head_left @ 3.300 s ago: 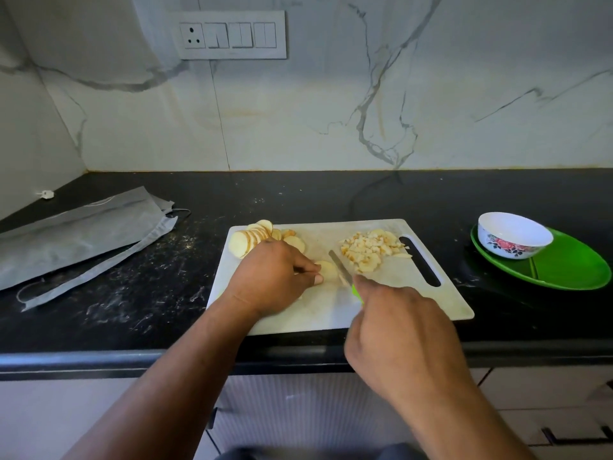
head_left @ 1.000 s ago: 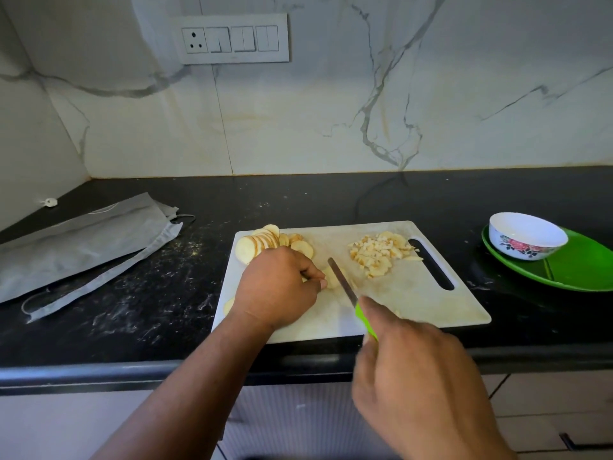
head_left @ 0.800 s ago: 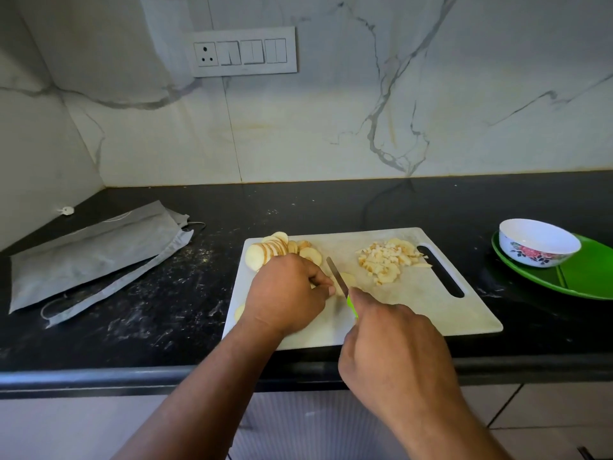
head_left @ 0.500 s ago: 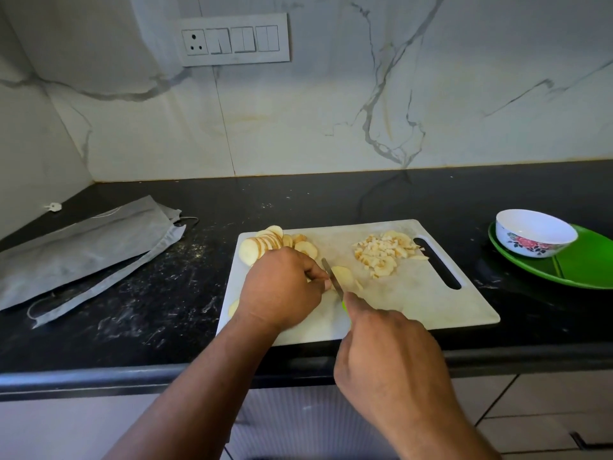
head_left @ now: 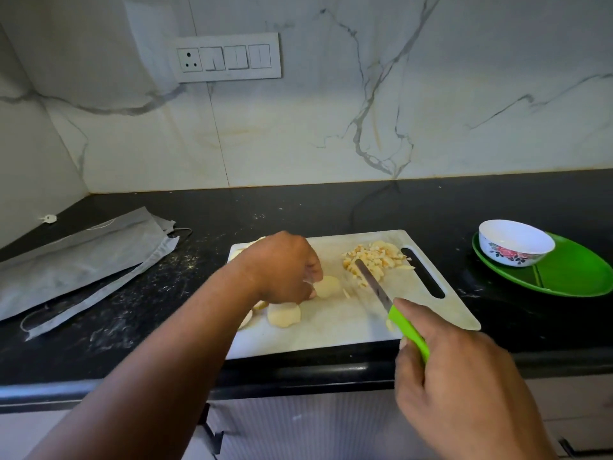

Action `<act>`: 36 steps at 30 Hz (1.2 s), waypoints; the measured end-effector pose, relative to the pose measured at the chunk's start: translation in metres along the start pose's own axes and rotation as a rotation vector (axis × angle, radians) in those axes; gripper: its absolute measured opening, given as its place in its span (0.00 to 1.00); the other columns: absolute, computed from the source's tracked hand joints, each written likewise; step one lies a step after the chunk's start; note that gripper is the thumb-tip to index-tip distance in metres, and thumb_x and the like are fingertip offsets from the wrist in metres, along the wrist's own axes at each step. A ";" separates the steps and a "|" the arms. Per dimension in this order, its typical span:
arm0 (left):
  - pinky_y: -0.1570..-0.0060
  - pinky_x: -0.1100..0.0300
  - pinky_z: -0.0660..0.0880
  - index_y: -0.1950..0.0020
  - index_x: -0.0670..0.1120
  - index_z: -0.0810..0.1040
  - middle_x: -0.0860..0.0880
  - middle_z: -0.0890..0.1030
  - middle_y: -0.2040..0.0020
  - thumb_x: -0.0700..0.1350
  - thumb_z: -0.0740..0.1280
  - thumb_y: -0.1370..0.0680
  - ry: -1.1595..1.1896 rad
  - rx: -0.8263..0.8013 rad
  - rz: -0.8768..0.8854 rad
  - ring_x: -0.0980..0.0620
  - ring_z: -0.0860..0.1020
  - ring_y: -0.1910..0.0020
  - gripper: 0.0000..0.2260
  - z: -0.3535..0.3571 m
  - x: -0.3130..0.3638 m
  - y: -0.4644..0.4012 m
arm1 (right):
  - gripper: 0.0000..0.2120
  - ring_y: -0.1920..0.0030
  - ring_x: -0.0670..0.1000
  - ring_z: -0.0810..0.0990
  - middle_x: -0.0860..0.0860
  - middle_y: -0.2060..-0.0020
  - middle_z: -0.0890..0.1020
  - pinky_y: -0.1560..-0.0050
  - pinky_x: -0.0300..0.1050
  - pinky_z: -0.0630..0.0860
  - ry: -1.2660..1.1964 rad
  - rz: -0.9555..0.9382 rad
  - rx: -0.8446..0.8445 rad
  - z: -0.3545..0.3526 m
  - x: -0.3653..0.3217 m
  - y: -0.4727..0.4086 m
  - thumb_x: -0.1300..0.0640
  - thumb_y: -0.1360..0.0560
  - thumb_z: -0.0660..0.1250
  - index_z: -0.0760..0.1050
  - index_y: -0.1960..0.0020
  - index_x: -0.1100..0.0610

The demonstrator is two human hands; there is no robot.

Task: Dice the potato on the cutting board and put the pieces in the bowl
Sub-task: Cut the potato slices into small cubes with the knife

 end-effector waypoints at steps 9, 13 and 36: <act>0.42 0.64 0.73 0.36 0.63 0.83 0.64 0.77 0.39 0.44 0.80 0.28 0.209 -0.336 0.125 0.64 0.77 0.48 0.23 -0.003 -0.007 -0.032 | 0.24 0.65 0.41 0.74 0.38 0.59 0.78 0.67 0.26 0.66 -0.123 0.010 -0.011 -0.001 0.023 -0.006 0.47 0.23 0.62 0.65 0.28 0.36; 0.49 0.65 0.71 0.41 0.59 0.86 0.66 0.83 0.52 0.45 0.81 0.30 0.294 -0.354 0.065 0.71 0.77 0.58 0.19 -0.002 -0.011 -0.041 | 0.24 0.63 0.41 0.76 0.38 0.60 0.79 0.67 0.27 0.67 -0.168 0.003 -0.047 -0.002 0.030 -0.009 0.49 0.23 0.63 0.68 0.28 0.38; 0.45 0.61 0.77 0.31 0.56 0.79 0.54 0.81 0.39 0.63 0.79 0.31 0.214 0.096 -0.246 0.55 0.79 0.45 0.30 0.021 0.026 -0.006 | 0.24 0.66 0.41 0.73 0.38 0.56 0.78 0.71 0.29 0.62 -0.144 -0.072 -0.052 0.013 0.013 -0.031 0.50 0.23 0.62 0.66 0.27 0.39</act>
Point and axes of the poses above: each hand's wrist, its own y-axis away from the middle knuckle, its own z-axis out of the palm, x = y × z, the point moved 1 cm from there along -y, towards the middle knuckle
